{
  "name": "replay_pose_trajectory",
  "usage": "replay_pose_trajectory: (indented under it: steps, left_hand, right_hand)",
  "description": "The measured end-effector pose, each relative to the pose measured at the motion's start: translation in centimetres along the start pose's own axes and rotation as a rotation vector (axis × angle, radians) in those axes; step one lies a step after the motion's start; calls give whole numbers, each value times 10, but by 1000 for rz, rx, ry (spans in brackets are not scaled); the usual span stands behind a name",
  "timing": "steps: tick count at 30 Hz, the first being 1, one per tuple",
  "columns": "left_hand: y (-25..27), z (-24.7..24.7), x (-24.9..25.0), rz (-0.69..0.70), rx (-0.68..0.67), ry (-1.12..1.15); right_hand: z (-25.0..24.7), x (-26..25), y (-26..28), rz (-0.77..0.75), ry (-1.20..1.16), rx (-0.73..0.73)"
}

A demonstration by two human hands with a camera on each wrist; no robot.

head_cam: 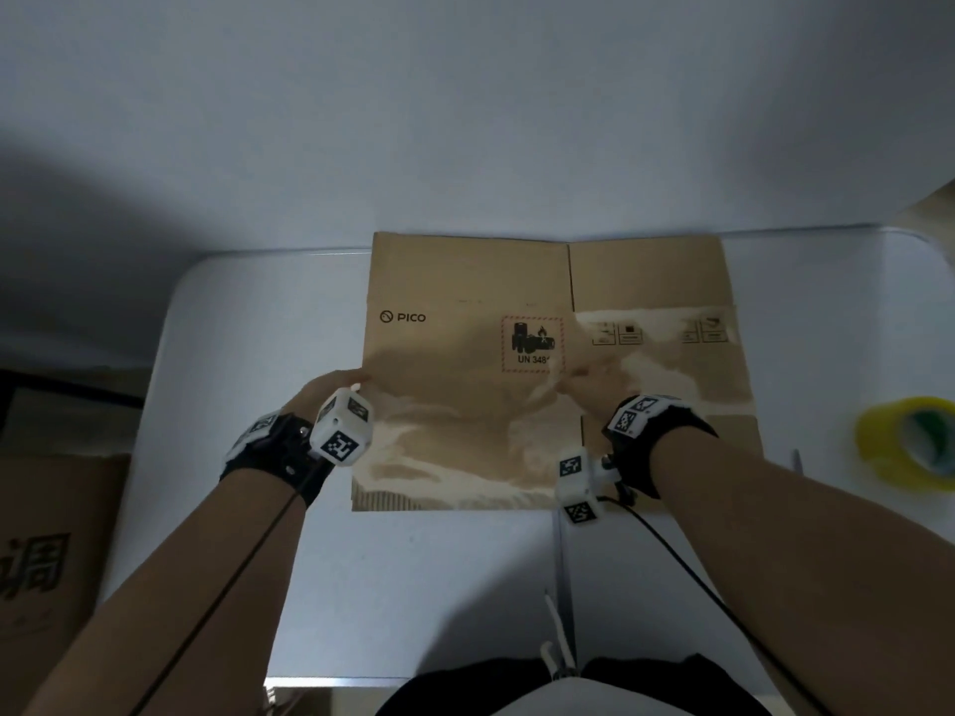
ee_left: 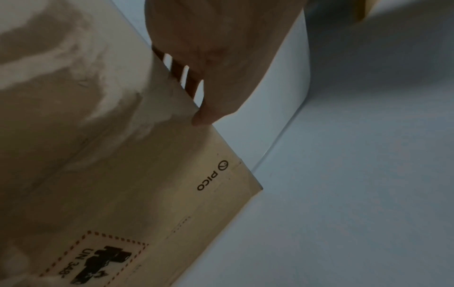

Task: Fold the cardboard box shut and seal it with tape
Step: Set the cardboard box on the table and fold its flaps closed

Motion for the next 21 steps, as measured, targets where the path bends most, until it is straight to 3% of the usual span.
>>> replay_pose_trajectory:
  steps: [7, 10, 15, 21]
  left_hand:
    - [49, 3, -30, -137, -241, 76]
    - [71, 9, -22, -69, -296, 97]
    - [83, 18, 1, 138, -121, -92]
    - [105, 21, 23, 256, -47, -216]
  right_hand:
    - [20, 19, -15, 25, -96, 93]
    - [8, 11, 17, 37, -86, 107]
    - [-9, 10, 42, 97, -17, 210]
    - [-61, -9, 64, -86, -182, 377]
Point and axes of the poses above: each hand's wrist, its own y-axis away from the middle knuckle, its own z-axis out of the palm, x = y × z, the point moved 2 cm from there along -y, towards the middle knuckle, and after that the axes turned 13 degrees about y, right-handed, at the moved point
